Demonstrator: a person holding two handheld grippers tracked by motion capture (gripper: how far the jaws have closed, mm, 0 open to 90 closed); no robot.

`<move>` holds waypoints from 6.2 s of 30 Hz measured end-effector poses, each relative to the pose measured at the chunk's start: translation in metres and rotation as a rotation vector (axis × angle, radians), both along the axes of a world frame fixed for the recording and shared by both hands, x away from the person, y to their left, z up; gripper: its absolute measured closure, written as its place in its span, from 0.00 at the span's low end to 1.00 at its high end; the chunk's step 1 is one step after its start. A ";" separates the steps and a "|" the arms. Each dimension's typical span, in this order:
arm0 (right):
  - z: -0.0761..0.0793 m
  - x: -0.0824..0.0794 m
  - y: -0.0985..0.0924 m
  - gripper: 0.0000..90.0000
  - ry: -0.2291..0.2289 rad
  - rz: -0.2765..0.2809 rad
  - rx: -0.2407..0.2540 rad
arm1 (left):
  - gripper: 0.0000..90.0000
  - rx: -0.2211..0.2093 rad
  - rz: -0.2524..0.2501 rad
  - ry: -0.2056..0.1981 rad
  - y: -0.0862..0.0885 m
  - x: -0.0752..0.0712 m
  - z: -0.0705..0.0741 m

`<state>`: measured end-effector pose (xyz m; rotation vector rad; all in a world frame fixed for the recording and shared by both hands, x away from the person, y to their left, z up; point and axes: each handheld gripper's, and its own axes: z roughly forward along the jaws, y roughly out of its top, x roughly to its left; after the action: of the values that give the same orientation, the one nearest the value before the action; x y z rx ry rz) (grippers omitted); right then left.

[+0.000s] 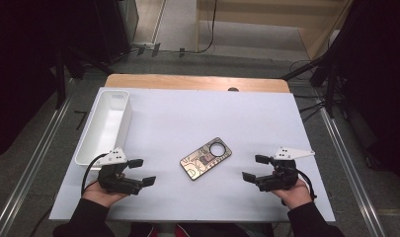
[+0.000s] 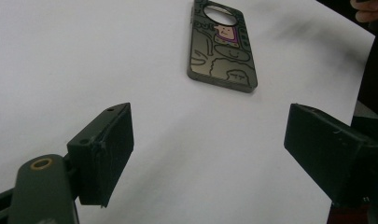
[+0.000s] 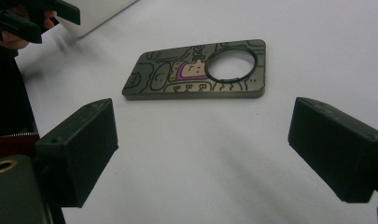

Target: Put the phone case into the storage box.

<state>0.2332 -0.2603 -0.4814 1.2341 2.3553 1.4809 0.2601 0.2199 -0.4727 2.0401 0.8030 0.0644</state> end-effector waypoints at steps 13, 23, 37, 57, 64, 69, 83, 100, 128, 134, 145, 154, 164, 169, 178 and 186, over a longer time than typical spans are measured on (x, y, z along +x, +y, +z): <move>-0.001 0.000 -0.003 0.08 0.004 -0.003 0.018 | 0.17 -0.008 -0.012 0.003 0.000 0.000 0.000; -0.001 0.002 -0.001 0.08 0.010 0.010 0.029 | 0.17 -0.011 -0.009 0.007 -0.001 -0.001 0.000; -0.001 0.001 0.000 0.08 0.010 0.012 0.034 | 0.17 -0.006 -0.009 0.007 -0.001 0.000 0.000; -0.002 0.002 0.003 0.08 0.006 0.024 0.033 | 0.17 -0.012 -0.044 0.006 -0.009 0.003 0.003; -0.002 0.002 0.003 0.08 0.000 0.026 0.043 | 0.17 -0.024 -0.054 0.011 -0.016 0.009 0.010; -0.003 0.002 0.003 0.08 0.008 0.028 0.031 | 0.17 -0.009 -0.052 0.013 -0.022 0.012 0.014; -0.003 0.002 0.002 0.08 0.007 0.027 0.026 | 0.17 -0.008 -0.063 0.010 -0.037 0.021 0.023; -0.003 0.002 0.003 0.08 0.013 0.035 0.036 | 0.17 -0.010 -0.092 -0.006 -0.053 0.034 0.030; -0.004 0.002 0.003 0.08 0.013 0.027 0.024 | 0.17 -0.017 -0.144 -0.028 -0.102 0.054 0.032; -0.004 0.002 0.004 0.08 0.010 0.029 0.021 | 0.17 -0.009 -0.158 -0.036 -0.114 0.058 0.031; -0.004 0.002 0.004 0.08 0.005 0.028 0.021 | 0.17 -0.001 -0.181 -0.039 -0.138 0.065 0.028; -0.004 0.002 0.006 0.08 0.014 0.037 0.019 | 0.17 0.002 -0.191 -0.046 -0.152 0.072 0.026; -0.004 0.002 0.005 0.08 0.010 0.036 0.020 | 0.17 0.011 -0.186 -0.049 -0.161 0.075 0.021; -0.004 0.002 0.004 0.08 0.009 0.036 0.021 | 0.17 0.027 -0.191 -0.047 -0.163 0.074 0.017; -0.004 0.002 0.004 0.08 0.006 0.034 0.021 | 0.17 0.073 -0.191 -0.070 -0.166 0.072 0.012; -0.004 0.002 0.004 0.08 0.007 0.033 0.025 | 0.00 0.061 -0.191 -0.053 -0.163 0.074 0.005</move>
<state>0.2353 -0.2566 -0.4852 1.2133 2.3799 1.5226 0.3337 0.0564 -0.4680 2.1538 0.5768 0.0358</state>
